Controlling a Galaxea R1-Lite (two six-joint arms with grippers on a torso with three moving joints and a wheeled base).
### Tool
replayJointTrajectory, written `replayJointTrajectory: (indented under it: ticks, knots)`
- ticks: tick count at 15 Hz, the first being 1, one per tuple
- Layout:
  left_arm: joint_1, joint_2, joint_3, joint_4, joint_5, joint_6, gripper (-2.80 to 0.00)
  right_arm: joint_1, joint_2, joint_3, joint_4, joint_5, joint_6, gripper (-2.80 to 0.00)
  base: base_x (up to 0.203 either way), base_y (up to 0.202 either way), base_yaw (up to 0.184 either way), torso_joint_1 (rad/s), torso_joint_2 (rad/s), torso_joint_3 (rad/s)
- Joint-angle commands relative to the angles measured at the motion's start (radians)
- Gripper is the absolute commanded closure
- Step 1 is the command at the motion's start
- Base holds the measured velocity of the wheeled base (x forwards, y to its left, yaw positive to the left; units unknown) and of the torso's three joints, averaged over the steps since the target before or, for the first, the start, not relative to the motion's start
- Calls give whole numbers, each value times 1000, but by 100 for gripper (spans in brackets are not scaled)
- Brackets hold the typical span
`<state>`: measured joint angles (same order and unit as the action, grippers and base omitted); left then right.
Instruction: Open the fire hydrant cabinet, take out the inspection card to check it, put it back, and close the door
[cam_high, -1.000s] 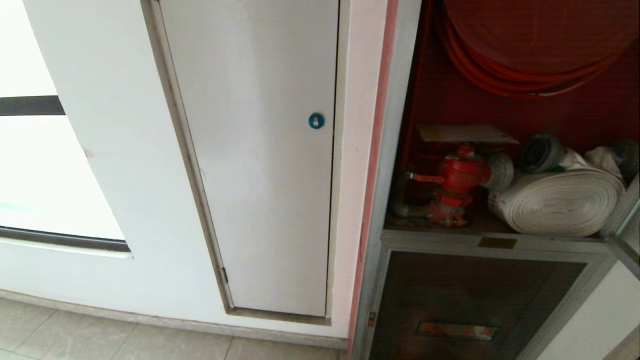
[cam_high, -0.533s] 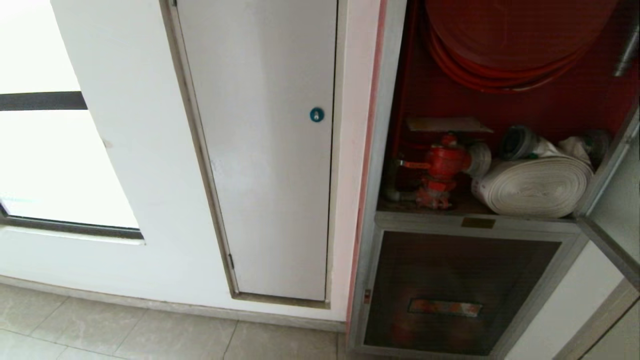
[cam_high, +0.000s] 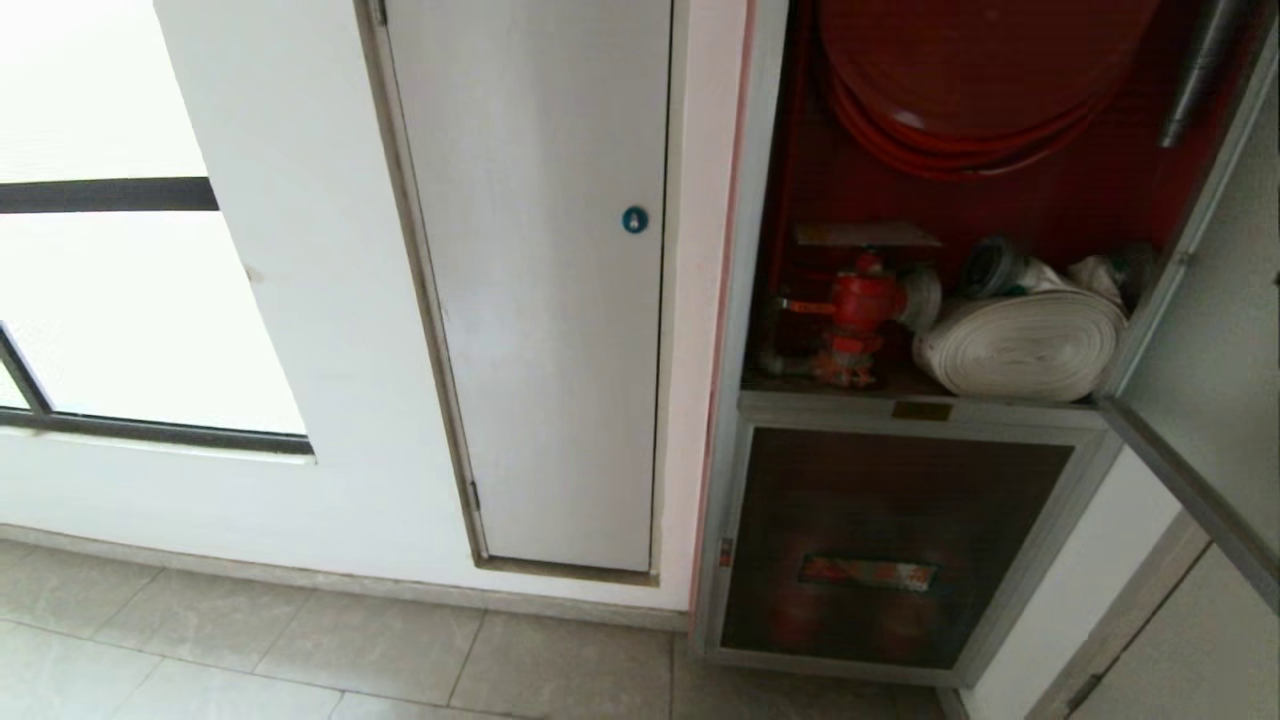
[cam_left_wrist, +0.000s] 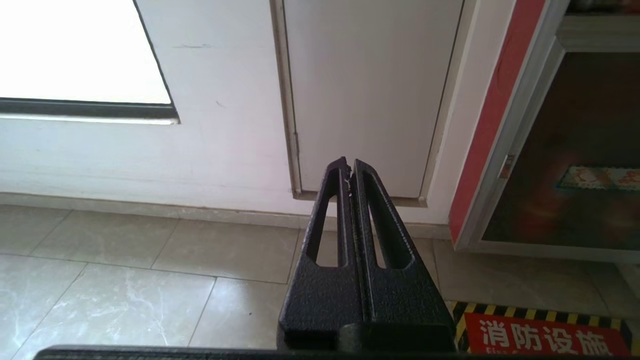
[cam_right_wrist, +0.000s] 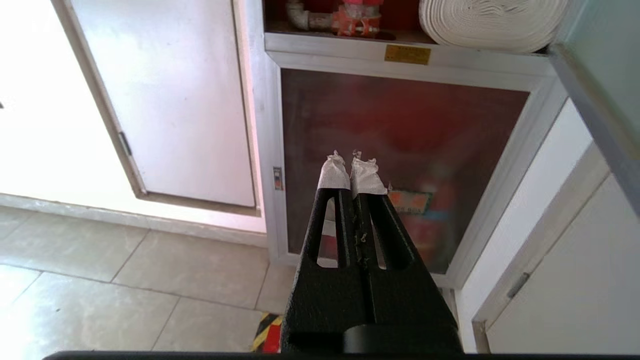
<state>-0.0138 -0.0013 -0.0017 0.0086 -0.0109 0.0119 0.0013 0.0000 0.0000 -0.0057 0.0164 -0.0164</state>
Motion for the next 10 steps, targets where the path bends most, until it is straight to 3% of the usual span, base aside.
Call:
replayJointTrajectory:
  ticks: [1,10]
  knots:
    - [0,0,0,1,0,2,0,0,0,4,0,0,0,0,-104,0,-2,-2,-12,-2]
    - [0,0,0,-1,0,0,0,0,2,3,1,0,-7,0,0,0,0,0,0,0]
